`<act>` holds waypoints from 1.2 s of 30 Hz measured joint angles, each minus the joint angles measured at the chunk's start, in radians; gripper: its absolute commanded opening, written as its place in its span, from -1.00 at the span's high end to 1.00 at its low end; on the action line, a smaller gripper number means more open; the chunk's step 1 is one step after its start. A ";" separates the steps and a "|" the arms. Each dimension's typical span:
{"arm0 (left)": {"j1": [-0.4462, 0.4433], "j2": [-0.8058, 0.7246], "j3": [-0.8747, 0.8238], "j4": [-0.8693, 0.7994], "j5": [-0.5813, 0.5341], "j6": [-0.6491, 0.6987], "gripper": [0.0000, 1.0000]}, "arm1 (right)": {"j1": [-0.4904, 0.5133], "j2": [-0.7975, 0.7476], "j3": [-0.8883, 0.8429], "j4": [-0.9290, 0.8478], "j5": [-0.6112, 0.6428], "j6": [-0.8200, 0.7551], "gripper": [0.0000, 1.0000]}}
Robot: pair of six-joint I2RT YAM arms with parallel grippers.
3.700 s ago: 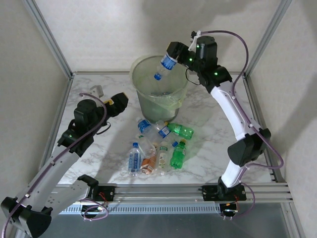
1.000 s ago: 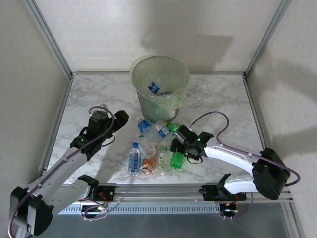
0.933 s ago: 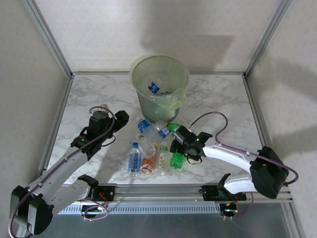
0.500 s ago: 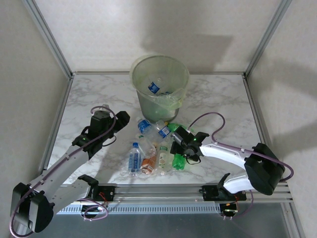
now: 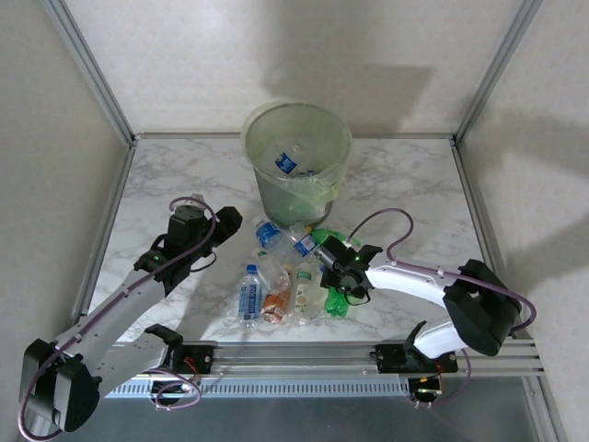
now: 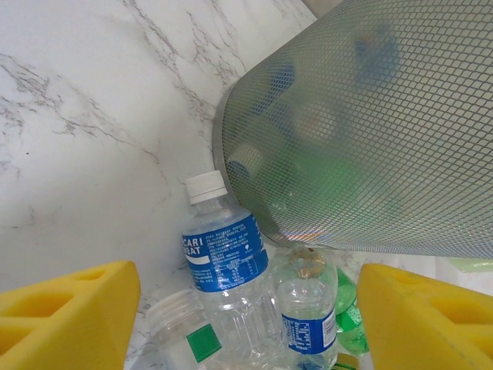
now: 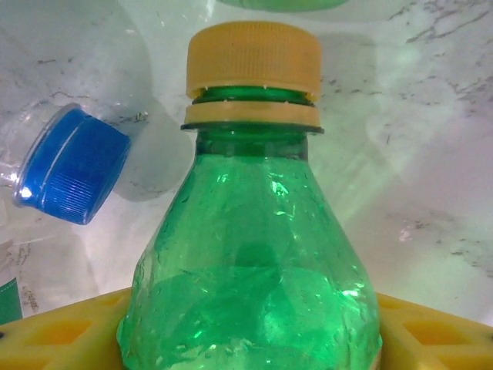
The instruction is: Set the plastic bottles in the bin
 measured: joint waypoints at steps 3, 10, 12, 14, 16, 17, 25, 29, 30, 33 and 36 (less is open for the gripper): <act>0.000 0.000 0.000 0.000 0.000 0.000 -0.48 | 0.000 -0.031 -0.008 0.001 0.014 0.001 -0.27; 0.000 0.000 0.000 0.000 0.000 0.000 -0.48 | 0.000 -0.207 -0.016 -0.013 0.056 0.000 -0.25; 0.000 0.000 0.000 0.000 0.000 0.000 -0.49 | 0.000 -0.257 -0.007 -0.040 0.077 -0.002 -0.25; 0.000 0.000 0.000 0.000 0.000 0.000 -0.48 | 0.000 -0.300 0.013 -0.069 0.098 -0.003 -0.25; 0.000 0.000 0.000 0.000 0.000 0.000 -0.48 | 0.000 -0.336 0.044 -0.098 0.120 -0.008 -0.24; 0.000 0.000 0.000 0.000 0.000 0.000 -0.48 | 0.000 -0.354 0.066 -0.113 0.130 -0.014 -0.24; 0.000 0.000 0.000 -0.001 0.000 0.000 -0.48 | 0.000 -0.404 0.278 -0.209 0.224 -0.069 -0.24; 0.000 0.000 0.000 -0.001 0.000 0.000 -0.48 | 0.000 -0.403 0.390 -0.241 0.272 -0.112 -0.27; 0.000 0.000 0.000 -0.001 0.000 0.000 -0.48 | 0.000 -0.399 0.421 -0.248 0.284 -0.127 -0.27; 0.000 0.000 0.000 -0.001 0.000 -0.004 -0.48 | -0.001 -0.365 0.530 -0.262 0.320 -0.180 -0.27; 0.000 0.000 0.000 -0.001 0.000 -0.008 -0.47 | -0.012 -0.297 0.676 -0.261 0.352 -0.249 -0.26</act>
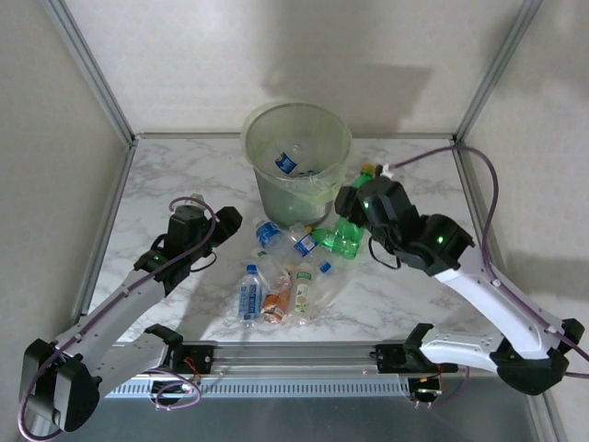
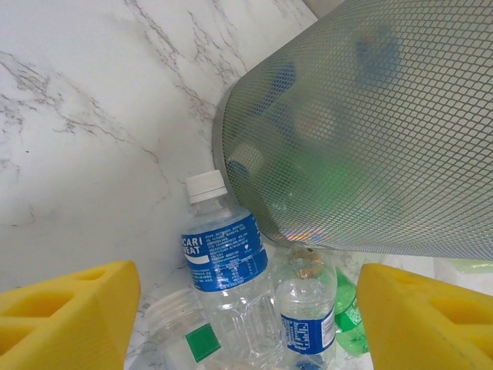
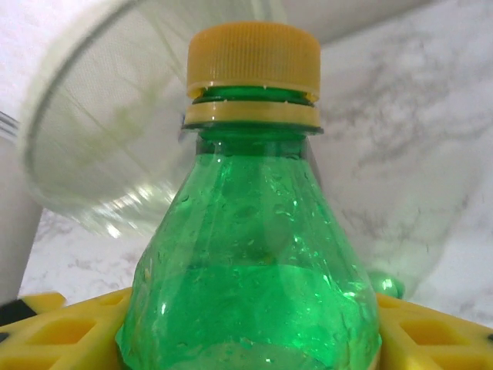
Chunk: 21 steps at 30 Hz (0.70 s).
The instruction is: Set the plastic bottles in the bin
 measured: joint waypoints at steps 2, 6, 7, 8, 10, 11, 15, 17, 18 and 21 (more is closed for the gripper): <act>0.000 0.000 0.000 0.000 0.000 -0.004 -0.47 | -0.009 0.059 0.110 0.006 0.027 -0.056 -0.26; 0.000 0.000 0.000 0.000 0.000 -0.008 -0.48 | -0.020 0.161 0.274 0.048 0.073 -0.167 -0.28; 0.000 0.000 0.000 -0.001 0.000 -0.010 -0.47 | -0.027 0.187 0.306 0.063 0.079 -0.197 -0.28; 0.000 0.000 0.000 -0.001 0.000 -0.011 -0.47 | -0.037 0.211 0.336 0.077 0.082 -0.226 -0.28; 0.000 0.000 0.000 -0.001 0.000 -0.011 -0.47 | -0.062 0.268 0.400 0.097 0.082 -0.279 -0.28; 0.000 0.000 0.000 -0.002 0.000 -0.011 -0.47 | -0.075 0.297 0.433 0.107 0.083 -0.303 -0.28; 0.000 -0.002 0.005 -0.015 -0.001 -0.010 -0.48 | -0.113 0.429 0.575 0.147 0.084 -0.399 -0.29; 0.000 -0.005 0.008 -0.023 -0.004 -0.010 -0.49 | -0.125 0.492 0.631 0.166 0.084 -0.443 -0.29; 0.000 -0.008 0.008 -0.027 -0.005 -0.010 -0.49 | -0.130 0.523 0.655 0.178 0.085 -0.466 -0.29; 0.000 -0.014 0.008 -0.030 -0.005 -0.010 -0.48 | -0.143 0.607 0.701 0.207 0.088 -0.527 -0.29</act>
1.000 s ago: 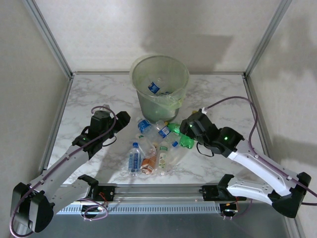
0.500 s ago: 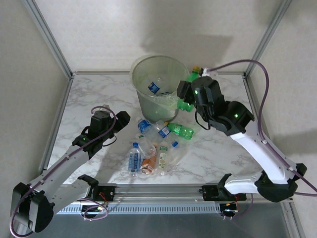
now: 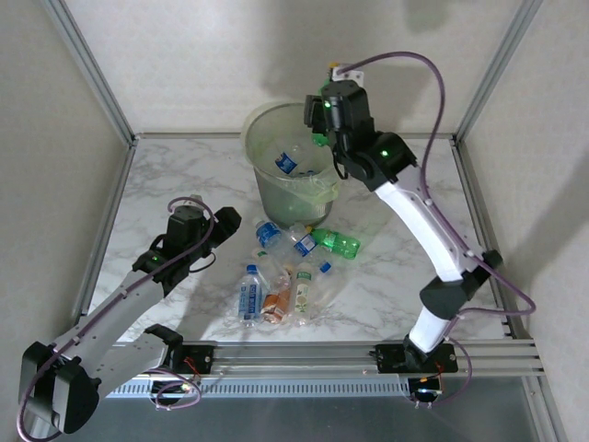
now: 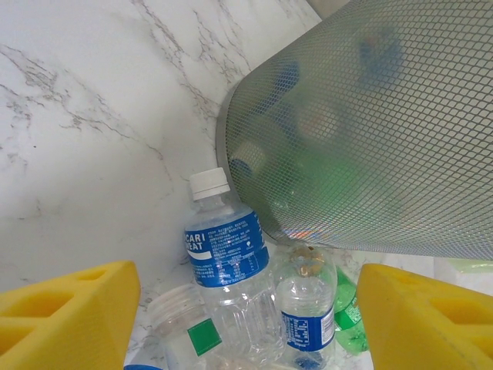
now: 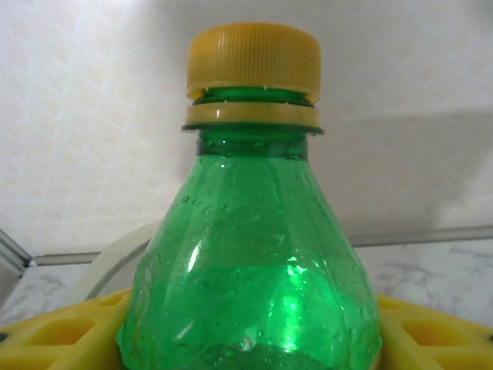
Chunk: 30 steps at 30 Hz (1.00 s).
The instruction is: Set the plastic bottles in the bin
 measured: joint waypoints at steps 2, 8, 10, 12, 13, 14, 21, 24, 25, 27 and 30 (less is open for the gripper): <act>0.000 0.000 0.000 -0.001 0.000 0.000 -0.48 | -0.009 0.051 0.030 0.009 0.009 -0.033 -0.29; 0.000 0.000 0.000 -0.002 -0.003 0.000 -0.49 | -0.039 0.195 0.104 0.013 0.021 -0.098 -0.30; 0.000 0.000 0.000 -0.002 -0.007 0.000 -0.48 | -0.053 0.227 0.118 0.012 0.023 -0.108 -0.31; 0.000 0.000 0.000 -0.002 -0.011 0.000 -0.49 | -0.068 0.250 0.119 0.009 0.023 -0.114 -0.34; 0.000 0.000 0.000 -0.002 -0.014 0.000 -0.49 | -0.075 0.259 0.120 0.007 0.023 -0.115 -0.36; 0.000 0.000 0.000 -0.002 -0.014 0.000 -0.49 | -0.080 0.267 0.120 0.006 0.024 -0.116 -0.39; 0.000 0.000 0.000 -0.002 -0.014 0.000 -0.49 | -0.094 0.303 0.120 0.000 0.027 -0.118 -0.54; 0.000 -0.001 0.000 -0.002 -0.014 0.000 -0.49 | -0.094 0.304 0.123 -0.001 0.026 -0.117 -0.56; 0.000 -0.001 0.000 -0.002 -0.014 0.000 -0.49 | -0.094 0.304 0.128 -0.002 0.025 -0.117 -0.56; 0.000 -0.003 0.000 -0.002 -0.014 0.000 -0.48 | -0.094 0.303 0.137 -0.007 0.022 -0.114 -0.57; 0.000 -0.006 0.000 -0.002 -0.014 0.000 -0.49 | -0.093 0.290 0.141 -0.016 0.011 -0.104 -0.57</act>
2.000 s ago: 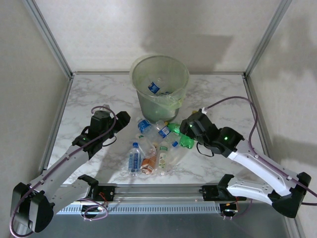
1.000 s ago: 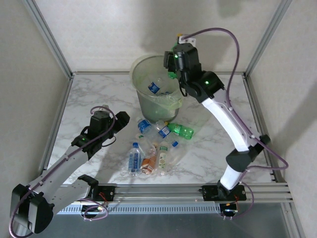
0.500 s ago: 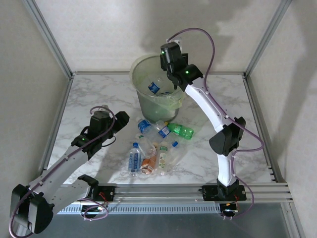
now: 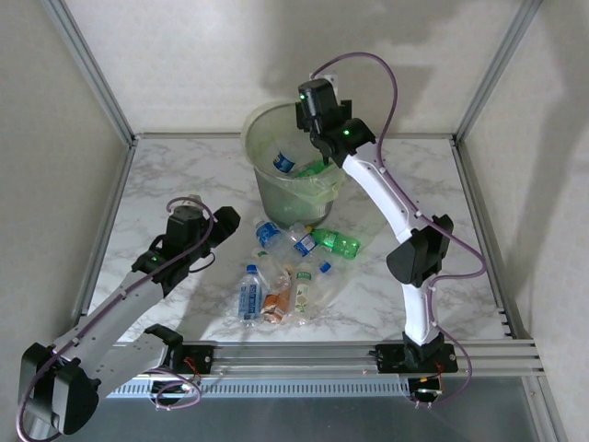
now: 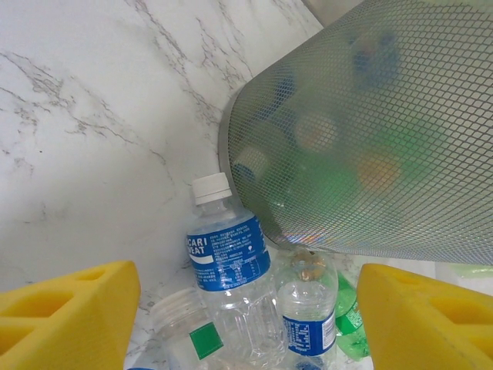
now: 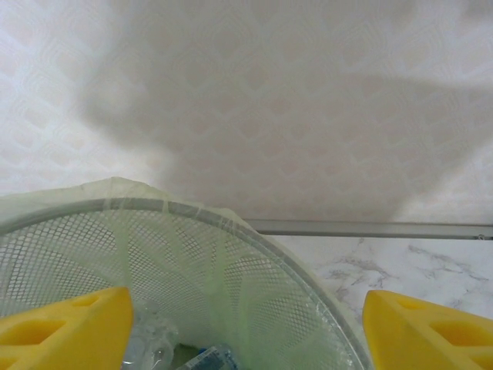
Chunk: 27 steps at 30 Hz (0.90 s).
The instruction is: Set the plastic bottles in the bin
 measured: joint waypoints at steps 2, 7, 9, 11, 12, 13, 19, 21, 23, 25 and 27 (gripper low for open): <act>0.000 -0.002 0.000 0.000 0.000 0.000 -0.49 | 0.005 -0.020 0.000 -0.017 -0.016 0.014 -0.58; 0.000 -0.009 0.000 -0.014 0.000 0.000 -0.49 | 0.074 -0.186 -0.136 -0.004 -0.052 0.034 -0.71; 0.000 -0.016 0.000 -0.018 0.000 0.000 -0.50 | 0.133 -0.308 -0.263 0.017 -0.096 0.046 -0.79; 0.000 -0.020 0.000 -0.019 0.000 0.000 -0.49 | 0.190 -0.429 -0.397 0.037 -0.155 0.064 -0.85; 0.000 -0.022 0.000 -0.021 0.000 0.000 -0.50 | 0.213 -0.483 -0.460 0.050 -0.186 0.074 -0.89; 0.000 -0.022 0.000 -0.021 0.000 0.000 -0.50 | 0.232 -0.533 -0.521 0.059 -0.213 0.084 -0.91; 0.000 -0.020 0.000 -0.022 0.000 0.000 -0.49 | 0.354 -0.683 -0.798 0.071 -0.314 0.161 -0.96; 0.000 -0.018 0.002 -0.022 0.000 0.000 -0.49 | 0.421 -0.683 -0.871 0.070 -0.331 0.193 -0.97; 0.000 -0.015 0.003 -0.022 0.000 -0.001 -0.49 | 0.475 -0.677 -0.933 0.070 -0.343 0.228 -0.97; 0.000 -0.015 0.003 -0.022 0.000 0.000 -0.49 | 0.513 -0.668 -0.983 0.070 -0.358 0.261 -0.97; 0.000 -0.015 0.003 -0.022 0.000 -0.001 -0.49 | 0.536 -0.652 -1.023 0.071 -0.367 0.301 -0.97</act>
